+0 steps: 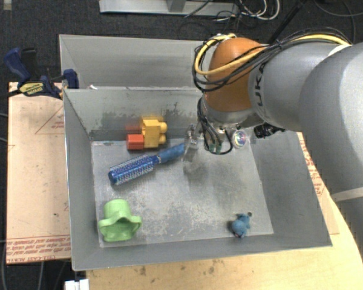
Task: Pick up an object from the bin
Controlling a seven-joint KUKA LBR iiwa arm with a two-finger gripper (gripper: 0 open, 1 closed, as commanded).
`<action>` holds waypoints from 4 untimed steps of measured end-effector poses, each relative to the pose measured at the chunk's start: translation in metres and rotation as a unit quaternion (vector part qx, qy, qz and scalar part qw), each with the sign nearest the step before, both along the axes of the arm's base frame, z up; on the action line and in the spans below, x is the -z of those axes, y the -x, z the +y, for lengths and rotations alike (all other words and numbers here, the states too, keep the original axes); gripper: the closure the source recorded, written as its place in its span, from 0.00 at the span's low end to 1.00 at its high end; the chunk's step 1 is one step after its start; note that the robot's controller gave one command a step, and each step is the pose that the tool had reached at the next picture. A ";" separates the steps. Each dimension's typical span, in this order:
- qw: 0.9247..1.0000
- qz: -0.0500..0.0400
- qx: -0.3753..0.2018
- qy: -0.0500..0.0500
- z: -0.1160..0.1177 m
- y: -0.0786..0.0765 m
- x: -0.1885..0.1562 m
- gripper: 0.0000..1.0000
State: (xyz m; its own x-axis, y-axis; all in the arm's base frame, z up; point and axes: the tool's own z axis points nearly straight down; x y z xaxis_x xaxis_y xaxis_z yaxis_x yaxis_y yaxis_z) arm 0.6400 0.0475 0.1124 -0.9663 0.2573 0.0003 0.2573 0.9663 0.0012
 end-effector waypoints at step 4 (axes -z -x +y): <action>0.999 -0.005 -0.053 0.001 -0.004 0.011 -0.087 1.00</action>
Offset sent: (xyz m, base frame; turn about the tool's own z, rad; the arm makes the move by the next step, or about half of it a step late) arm 0.0000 0.0000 0.0000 0.0000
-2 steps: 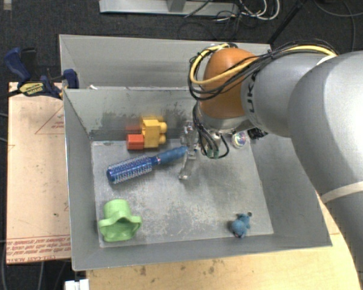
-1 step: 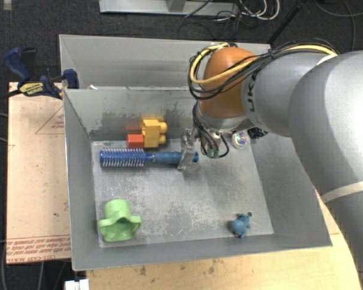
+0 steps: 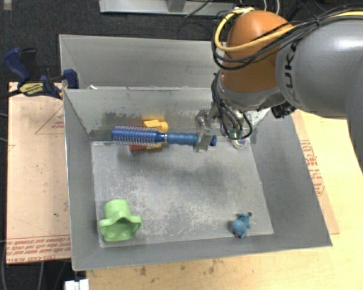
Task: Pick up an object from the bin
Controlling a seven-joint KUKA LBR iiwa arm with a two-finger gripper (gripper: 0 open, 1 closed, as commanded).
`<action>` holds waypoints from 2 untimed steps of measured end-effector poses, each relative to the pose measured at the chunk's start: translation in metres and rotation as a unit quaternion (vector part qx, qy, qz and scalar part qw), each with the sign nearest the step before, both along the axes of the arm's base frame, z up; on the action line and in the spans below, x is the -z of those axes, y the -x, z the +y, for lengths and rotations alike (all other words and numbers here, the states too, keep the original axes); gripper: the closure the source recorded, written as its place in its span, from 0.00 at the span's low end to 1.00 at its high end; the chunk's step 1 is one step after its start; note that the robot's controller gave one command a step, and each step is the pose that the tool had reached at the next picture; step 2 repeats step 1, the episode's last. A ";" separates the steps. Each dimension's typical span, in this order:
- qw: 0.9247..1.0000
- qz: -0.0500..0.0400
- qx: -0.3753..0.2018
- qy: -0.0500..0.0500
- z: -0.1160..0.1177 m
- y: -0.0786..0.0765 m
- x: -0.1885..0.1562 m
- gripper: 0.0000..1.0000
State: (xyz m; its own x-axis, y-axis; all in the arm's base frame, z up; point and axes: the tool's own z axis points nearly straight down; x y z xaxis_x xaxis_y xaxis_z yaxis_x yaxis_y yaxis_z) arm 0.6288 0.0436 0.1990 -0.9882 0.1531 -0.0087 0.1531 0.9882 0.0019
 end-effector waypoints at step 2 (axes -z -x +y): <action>1.000 0.003 -0.005 0.000 -0.003 0.015 -0.031 1.00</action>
Offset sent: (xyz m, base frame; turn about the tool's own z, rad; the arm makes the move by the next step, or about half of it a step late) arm -0.0154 -0.0035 0.0298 -0.0112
